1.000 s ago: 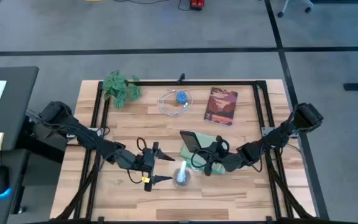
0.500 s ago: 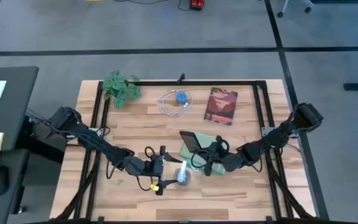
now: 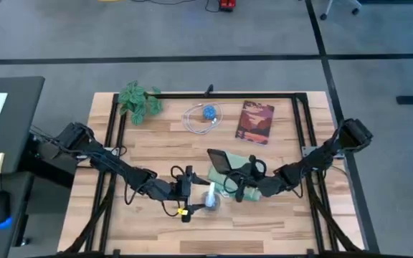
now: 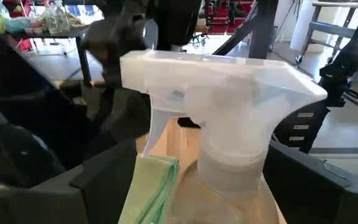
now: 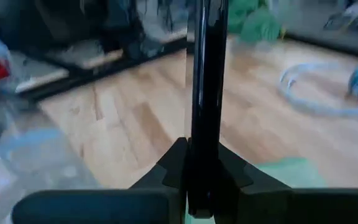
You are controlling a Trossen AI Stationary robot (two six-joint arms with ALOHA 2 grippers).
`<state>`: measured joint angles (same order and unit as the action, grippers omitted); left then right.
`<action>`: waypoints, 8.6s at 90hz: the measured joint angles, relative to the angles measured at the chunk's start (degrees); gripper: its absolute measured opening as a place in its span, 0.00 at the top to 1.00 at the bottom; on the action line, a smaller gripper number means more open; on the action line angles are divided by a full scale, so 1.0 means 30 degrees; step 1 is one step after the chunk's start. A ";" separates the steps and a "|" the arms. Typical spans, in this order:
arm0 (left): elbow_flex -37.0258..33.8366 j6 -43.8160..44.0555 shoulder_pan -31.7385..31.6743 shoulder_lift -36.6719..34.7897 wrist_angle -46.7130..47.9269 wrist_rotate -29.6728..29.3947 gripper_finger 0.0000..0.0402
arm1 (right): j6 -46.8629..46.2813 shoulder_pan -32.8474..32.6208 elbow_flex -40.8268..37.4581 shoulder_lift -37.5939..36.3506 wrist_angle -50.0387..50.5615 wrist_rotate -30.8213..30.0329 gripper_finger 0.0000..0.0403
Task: Apply microfiber cloth
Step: Spray the front of the black cellphone with the spray bottle, then wipe the front of the black cellphone with the green microfiber cloth
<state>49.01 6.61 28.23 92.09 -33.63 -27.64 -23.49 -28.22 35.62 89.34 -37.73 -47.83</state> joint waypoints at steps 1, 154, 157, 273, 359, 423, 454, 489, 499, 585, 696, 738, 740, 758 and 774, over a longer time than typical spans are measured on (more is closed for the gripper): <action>0.0000 -0.0010 0.0000 0.0000 -0.0008 0.0000 0.22 | 0.0202 -0.0001 0.0000 0.0002 -0.0242 -0.0003 0.94; 0.0000 0.0940 0.1115 -0.0036 0.0678 -0.0724 0.68 | 0.1357 -0.0100 0.0000 -0.0001 -0.1429 0.0069 0.92; 0.0000 0.0795 0.1253 -0.0036 0.0703 -0.1026 0.68 | 0.1355 -0.0096 0.0000 -0.0001 -0.1427 0.0066 0.92; -0.0007 -0.3241 -0.1071 -0.1333 0.2133 0.2363 0.15 | 0.1138 -0.0081 0.0000 0.0001 -0.0934 0.0076 0.92; -0.0007 -0.1821 -0.1391 -0.1333 0.2081 0.2783 0.04 | 0.1102 -0.0089 0.0000 -0.0001 -0.0926 0.0095 0.92; -0.0007 -0.1464 -0.2286 -0.0127 0.0324 0.4393 0.03 | 0.0810 -0.0059 0.0000 -0.0001 -0.1087 0.0525 0.92; 0.0000 -0.1253 -0.2185 -0.0080 -0.0313 0.4350 0.07 | 0.1480 -0.0237 -0.0004 0.0002 -0.1829 -0.0159 0.92; 0.0000 -0.0751 -0.2135 -0.0080 -0.0277 0.4335 0.13 | 0.1992 -0.0358 -0.0007 0.0006 -0.2247 -0.0313 0.92; 0.0000 -0.0707 -0.2098 -0.0080 -0.0257 0.4330 0.17 | 0.2005 -0.0358 -0.0007 0.0006 -0.2237 -0.0309 0.92; -0.0036 0.0247 -0.1749 -0.2317 0.6053 0.4555 0.22 | 0.0409 -0.1895 -0.2292 -0.3129 -0.0023 -0.3054 0.94; -0.3956 0.4033 -0.4311 0.1219 0.6514 -0.1081 0.23 | -0.8319 0.2861 0.0937 -0.3578 2.0666 1.1001 0.95; -0.3934 0.2709 -0.5371 0.1166 0.5287 0.0151 0.23 | -0.6850 0.4828 0.2378 -0.2282 2.1803 1.3758 0.95; -0.3934 0.2554 -0.5403 0.1166 0.5320 0.0146 0.23 | -0.6730 0.4908 0.2435 -0.2190 2.1941 1.3969 0.95; -0.3934 0.1759 -0.5318 0.1166 0.5735 0.0733 0.25 | -0.6664 0.4755 0.3491 -0.2277 2.3704 1.3536 0.95; -0.3942 0.4146 -0.3125 -0.0352 0.8722 -0.1041 0.36 | -0.6658 0.4414 0.3674 -0.2375 2.4165 1.2738 0.95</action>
<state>37.19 19.05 18.85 91.04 -7.46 -30.76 -43.46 -14.98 46.64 82.22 34.76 -9.62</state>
